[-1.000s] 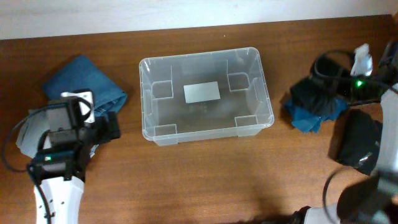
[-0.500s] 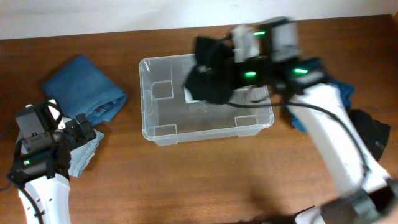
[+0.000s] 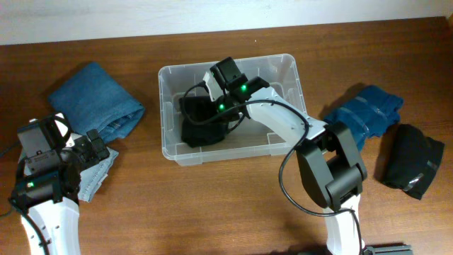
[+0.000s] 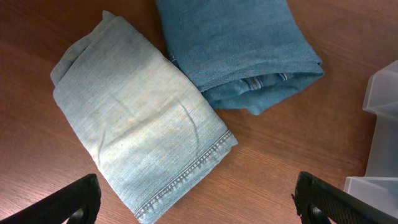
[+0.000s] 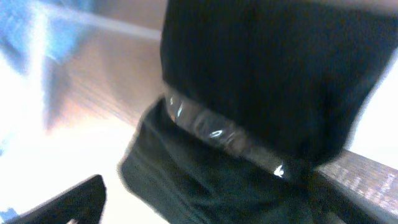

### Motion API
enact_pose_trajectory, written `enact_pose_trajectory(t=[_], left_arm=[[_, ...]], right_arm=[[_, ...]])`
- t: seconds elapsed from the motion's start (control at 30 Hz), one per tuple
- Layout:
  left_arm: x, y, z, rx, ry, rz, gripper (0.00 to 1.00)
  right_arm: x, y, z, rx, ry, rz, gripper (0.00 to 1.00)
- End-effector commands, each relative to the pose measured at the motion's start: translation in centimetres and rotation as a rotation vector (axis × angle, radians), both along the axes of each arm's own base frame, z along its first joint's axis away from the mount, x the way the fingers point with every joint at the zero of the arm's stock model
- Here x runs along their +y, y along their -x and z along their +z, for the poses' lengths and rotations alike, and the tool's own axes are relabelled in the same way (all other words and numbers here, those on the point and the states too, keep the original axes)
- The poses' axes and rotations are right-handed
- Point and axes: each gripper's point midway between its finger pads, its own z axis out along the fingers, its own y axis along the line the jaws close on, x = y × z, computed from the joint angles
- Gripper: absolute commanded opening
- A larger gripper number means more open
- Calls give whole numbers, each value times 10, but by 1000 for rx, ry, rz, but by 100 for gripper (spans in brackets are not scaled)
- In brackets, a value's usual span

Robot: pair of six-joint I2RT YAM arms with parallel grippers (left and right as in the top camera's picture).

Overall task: Pack container
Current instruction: 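Carry the black garment into the bin's left side and release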

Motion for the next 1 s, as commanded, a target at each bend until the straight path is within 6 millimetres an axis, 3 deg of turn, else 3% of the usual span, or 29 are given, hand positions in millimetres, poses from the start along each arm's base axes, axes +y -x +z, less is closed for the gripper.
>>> enact_pose_trajectory(t=[0.0, 0.1, 0.23, 0.3, 0.33, 0.43, 0.5, 0.6, 0.67, 0.77, 0.97], left_arm=[[0, -5, 10, -31, 12, 9, 99], [0, -5, 10, -32, 12, 9, 100], [1, -5, 10, -32, 11, 9, 100], [1, -5, 10, -32, 11, 9, 99], [1, -5, 10, -32, 11, 9, 99], [0, -5, 10, -32, 12, 9, 99], [0, -5, 10, -33, 11, 8, 99], [0, -5, 10, -33, 11, 8, 99], [1, -5, 10, -33, 11, 9, 100], [1, -5, 10, -34, 11, 8, 99], [1, -5, 10, -34, 11, 8, 99]], right_arm=[[-2, 2, 21, -52, -7, 67, 98], [-22, -5, 63, -143, 69, 41, 98], [-72, -23, 154, -334, 155, -101, 99], [-114, -30, 205, -428, 174, -231, 99], [-145, -31, 227, -460, 181, -329, 99], [-225, -26, 255, -461, 206, -546, 98], [-300, -15, 249, -366, 246, -731, 99], [-372, 6, 216, -198, 272, -886, 98], [-407, 21, 185, -75, 242, -966, 99], [-437, 40, 133, 67, 194, -1025, 98], [-446, 63, 34, 188, 112, -1037, 99]])
